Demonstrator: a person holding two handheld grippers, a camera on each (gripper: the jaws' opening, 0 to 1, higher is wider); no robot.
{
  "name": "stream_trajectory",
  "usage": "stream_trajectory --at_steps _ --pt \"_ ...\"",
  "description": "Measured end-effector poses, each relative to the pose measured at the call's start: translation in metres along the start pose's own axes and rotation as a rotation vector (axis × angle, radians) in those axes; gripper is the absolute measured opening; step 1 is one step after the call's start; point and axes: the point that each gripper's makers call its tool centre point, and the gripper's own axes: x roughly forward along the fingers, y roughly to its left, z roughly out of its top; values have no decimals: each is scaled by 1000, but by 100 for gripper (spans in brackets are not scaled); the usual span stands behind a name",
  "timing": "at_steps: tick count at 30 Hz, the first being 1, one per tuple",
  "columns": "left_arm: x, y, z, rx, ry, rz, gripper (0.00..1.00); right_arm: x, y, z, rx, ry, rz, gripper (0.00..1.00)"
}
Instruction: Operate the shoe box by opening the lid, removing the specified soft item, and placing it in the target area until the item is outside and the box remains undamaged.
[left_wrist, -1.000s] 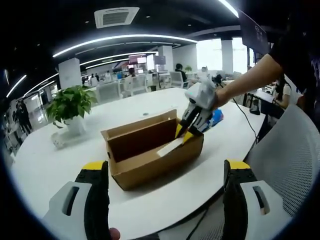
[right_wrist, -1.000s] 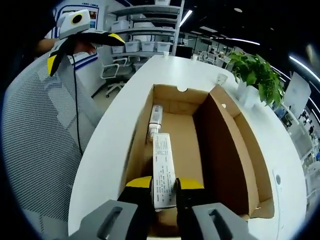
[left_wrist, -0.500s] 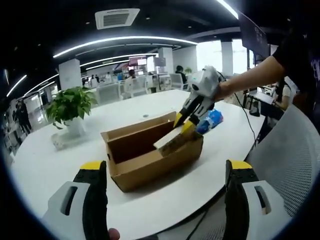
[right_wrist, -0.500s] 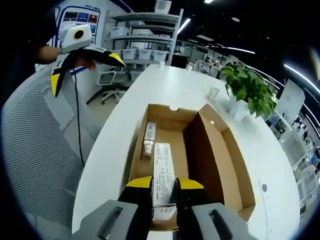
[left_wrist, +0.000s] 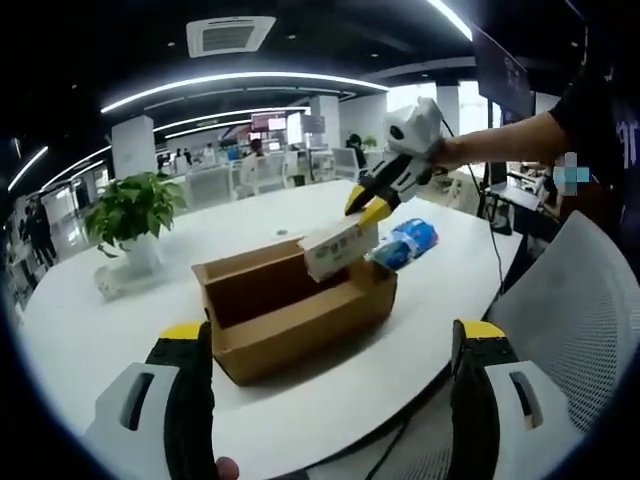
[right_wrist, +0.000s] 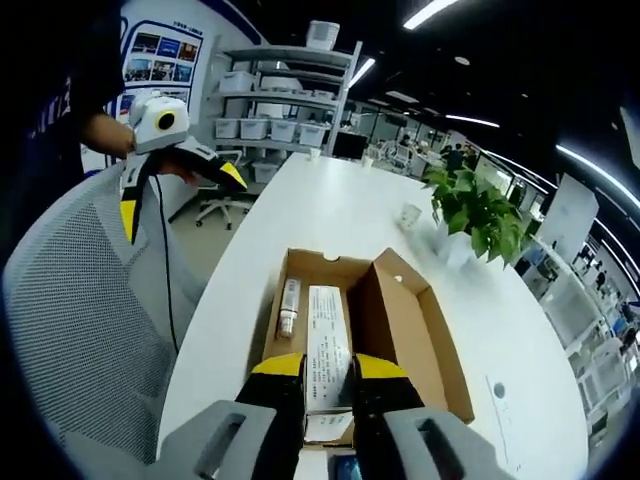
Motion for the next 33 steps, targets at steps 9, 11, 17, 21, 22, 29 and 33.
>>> stream_trajectory --at_steps 9,11,17,21,22,29,33 --pt "0 -1 0 -1 1 -8 99 -24 -14 -11 -27 25 -21 12" --pt "-1 -1 -1 -3 1 -10 99 -31 -16 -16 -34 40 -28 12" --pt "0 -2 -2 0 10 -20 99 -45 -23 -26 -38 53 -45 12" --pt "0 -2 -3 0 13 -21 99 -57 -28 -36 -36 66 -59 12" --pt "0 -2 -3 -1 13 -21 99 -60 -30 -39 -37 72 -63 12" --pt "1 -5 -3 25 15 -28 99 -77 -35 -57 -31 98 -82 12" --pt "2 -6 -4 28 21 -33 99 -84 -39 -67 -28 112 -97 12"
